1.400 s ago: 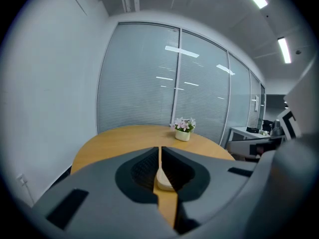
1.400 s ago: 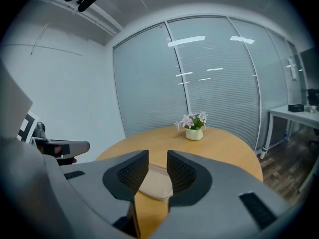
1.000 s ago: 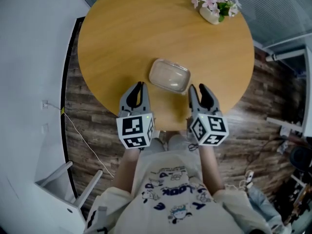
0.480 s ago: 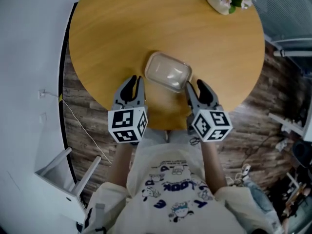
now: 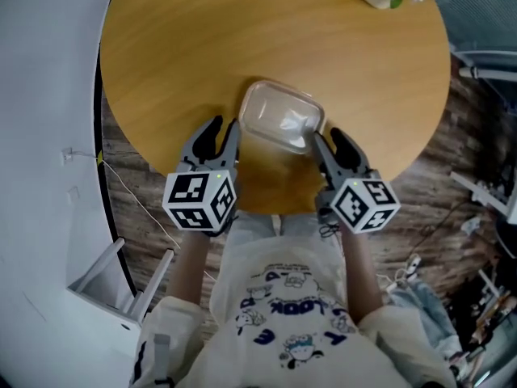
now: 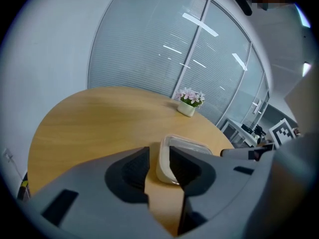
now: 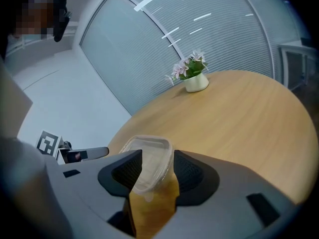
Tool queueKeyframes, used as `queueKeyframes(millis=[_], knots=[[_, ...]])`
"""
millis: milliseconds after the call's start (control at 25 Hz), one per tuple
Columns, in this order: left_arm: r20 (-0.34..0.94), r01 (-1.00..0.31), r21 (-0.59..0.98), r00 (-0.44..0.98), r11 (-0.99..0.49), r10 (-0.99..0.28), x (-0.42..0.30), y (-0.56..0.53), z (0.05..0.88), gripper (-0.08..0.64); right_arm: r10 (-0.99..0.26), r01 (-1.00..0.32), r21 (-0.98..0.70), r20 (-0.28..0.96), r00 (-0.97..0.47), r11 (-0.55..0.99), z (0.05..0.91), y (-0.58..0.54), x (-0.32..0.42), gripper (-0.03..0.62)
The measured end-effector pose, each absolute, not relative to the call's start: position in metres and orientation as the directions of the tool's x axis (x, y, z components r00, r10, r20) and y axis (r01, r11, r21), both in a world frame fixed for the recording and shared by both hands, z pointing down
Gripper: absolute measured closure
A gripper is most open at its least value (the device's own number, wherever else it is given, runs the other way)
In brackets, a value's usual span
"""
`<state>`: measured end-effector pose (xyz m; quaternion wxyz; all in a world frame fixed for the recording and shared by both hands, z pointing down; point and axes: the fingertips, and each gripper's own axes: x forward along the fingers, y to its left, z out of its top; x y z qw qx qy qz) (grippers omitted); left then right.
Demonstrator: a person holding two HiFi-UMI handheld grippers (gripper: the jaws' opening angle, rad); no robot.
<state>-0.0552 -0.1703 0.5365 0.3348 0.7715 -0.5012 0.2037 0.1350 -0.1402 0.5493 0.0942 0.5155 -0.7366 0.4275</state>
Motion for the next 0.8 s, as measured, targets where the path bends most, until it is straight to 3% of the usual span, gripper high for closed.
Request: queueKeyframes(millis=[800], knots=[[0.665, -0.828, 0.447, 0.561, -0.339, -0.494, -0.033, -0.185, 0.567, 0.425, -0.632, -0.74, -0.672, 0.587, -0.506, -0.032, 0.572, -0.144, 0.122, 0.413]])
